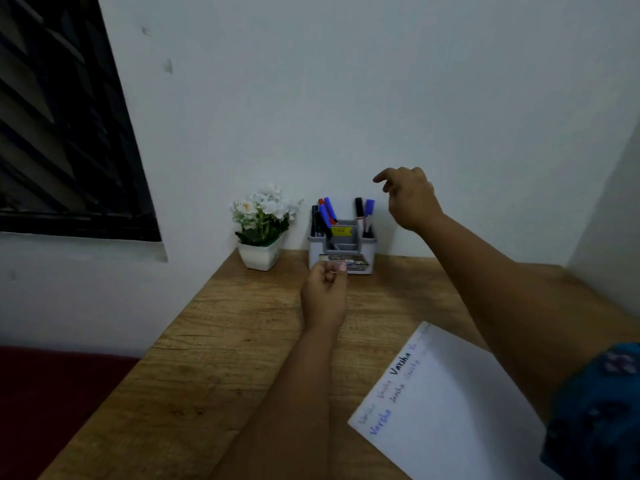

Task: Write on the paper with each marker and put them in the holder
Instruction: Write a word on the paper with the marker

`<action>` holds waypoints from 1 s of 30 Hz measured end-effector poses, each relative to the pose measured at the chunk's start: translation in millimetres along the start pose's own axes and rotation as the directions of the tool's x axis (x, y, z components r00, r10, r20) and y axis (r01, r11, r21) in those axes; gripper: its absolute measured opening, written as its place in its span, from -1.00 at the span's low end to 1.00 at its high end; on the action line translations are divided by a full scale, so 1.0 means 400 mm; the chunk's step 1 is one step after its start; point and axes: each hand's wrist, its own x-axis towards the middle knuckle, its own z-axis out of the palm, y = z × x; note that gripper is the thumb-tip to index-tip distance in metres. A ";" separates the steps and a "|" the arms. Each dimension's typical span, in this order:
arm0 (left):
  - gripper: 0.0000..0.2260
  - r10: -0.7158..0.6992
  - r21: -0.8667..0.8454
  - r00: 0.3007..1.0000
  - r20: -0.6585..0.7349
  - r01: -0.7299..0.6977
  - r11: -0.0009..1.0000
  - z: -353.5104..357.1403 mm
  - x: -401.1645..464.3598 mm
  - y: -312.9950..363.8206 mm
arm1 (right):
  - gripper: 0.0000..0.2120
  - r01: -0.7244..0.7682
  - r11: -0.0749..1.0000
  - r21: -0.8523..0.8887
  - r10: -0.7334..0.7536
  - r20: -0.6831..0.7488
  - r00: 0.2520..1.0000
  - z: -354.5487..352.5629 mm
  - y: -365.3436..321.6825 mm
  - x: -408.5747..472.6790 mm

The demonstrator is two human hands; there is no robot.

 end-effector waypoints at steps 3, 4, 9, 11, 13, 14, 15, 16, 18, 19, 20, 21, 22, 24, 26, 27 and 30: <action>-0.83 0.079 0.084 0.995 0.062 -0.084 0.993 0.009 -0.019 0.023 | -0.61 -0.009 0.997 0.083 0.009 -0.005 1.000 -0.065 0.046 -0.101; -0.79 0.116 0.123 0.988 0.098 -0.128 0.984 0.017 -0.033 0.036 | -0.64 -0.012 0.995 0.098 0.010 0.012 1.000 -0.090 0.067 -0.145; -0.89 0.253 0.296 0.891 0.377 -0.375 0.879 0.054 -0.105 0.081 | -0.79 -0.228 0.974 0.002 0.224 0.178 0.958 -0.234 0.207 -0.325; -0.70 0.226 0.321 0.814 0.535 -0.444 0.837 0.065 -0.132 0.080 | -0.79 -0.377 0.922 -0.088 0.387 0.206 0.899 -0.287 0.268 -0.393; -0.55 0.180 0.347 0.765 0.618 -0.471 0.811 0.068 -0.161 0.079 | -0.79 -0.501 0.846 -0.184 0.532 0.223 0.817 -0.324 0.314 -0.467; -0.54 0.179 0.348 0.756 0.630 -0.481 0.805 0.070 -0.174 0.079 | -0.77 -0.542 0.810 -0.223 0.585 0.241 0.775 -0.337 0.328 -0.503; -0.54 0.185 0.349 0.755 0.629 -0.488 0.800 0.071 -0.181 0.081 | -0.74 -0.571 0.781 -0.253 0.623 0.269 0.734 -0.345 0.331 -0.535; -0.55 0.197 0.345 0.759 0.621 -0.490 0.801 0.073 -0.184 0.082 | -0.70 -0.585 0.760 -0.284 0.650 0.297 0.700 -0.348 0.333 -0.563; -0.57 0.215 0.336 0.774 0.595 -0.483 0.808 0.069 -0.186 0.087 | -0.67 -0.562 0.742 -0.365 0.667 0.317 0.674 -0.345 0.331 -0.596; -0.57 0.225 0.329 0.782 0.581 -0.479 0.814 0.066 -0.186 0.088 | -0.69 -0.548 0.739 -0.392 0.667 0.311 0.677 -0.344 0.329 -0.604; -0.58 0.237 0.321 0.788 0.568 -0.478 0.818 0.063 -0.184 0.086 | -0.73 -0.541 0.738 -0.403 0.666 0.308 0.679 -0.344 0.325 -0.606; -0.60 0.240 0.322 0.794 0.559 -0.475 0.819 0.060 -0.182 0.084 | -0.75 -0.535 0.746 -0.396 0.658 0.311 0.686 -0.342 0.318 -0.605; -0.62 0.246 0.329 0.795 0.555 -0.481 0.813 0.058 -0.182 0.084 | -0.75 -0.516 0.770 -0.376 0.632 0.329 0.702 -0.339 0.307 -0.601; -0.67 0.294 0.359 0.768 0.569 -0.554 0.751 0.064 -0.182 0.081 | -0.76 -0.408 0.863 -0.297 0.499 0.379 0.779 -0.324 0.272 -0.589; -0.66 0.378 0.376 0.686 0.622 -0.685 0.625 0.077 -0.195 0.086 | -0.78 -0.225 0.955 -0.196 0.289 0.420 0.860 -0.301 0.214 -0.571; -0.64 0.413 0.367 0.628 0.660 -0.748 0.552 0.088 -0.202 0.084 | -0.81 -0.137 0.978 -0.154 0.192 0.434 0.880 -0.290 0.177 -0.561; -0.69 0.387 0.331 0.548 0.742 -0.800 0.500 0.108 -0.212 0.072 | -0.85 0.065 0.998 -0.016 -0.052 0.429 0.902 -0.267 0.081 -0.527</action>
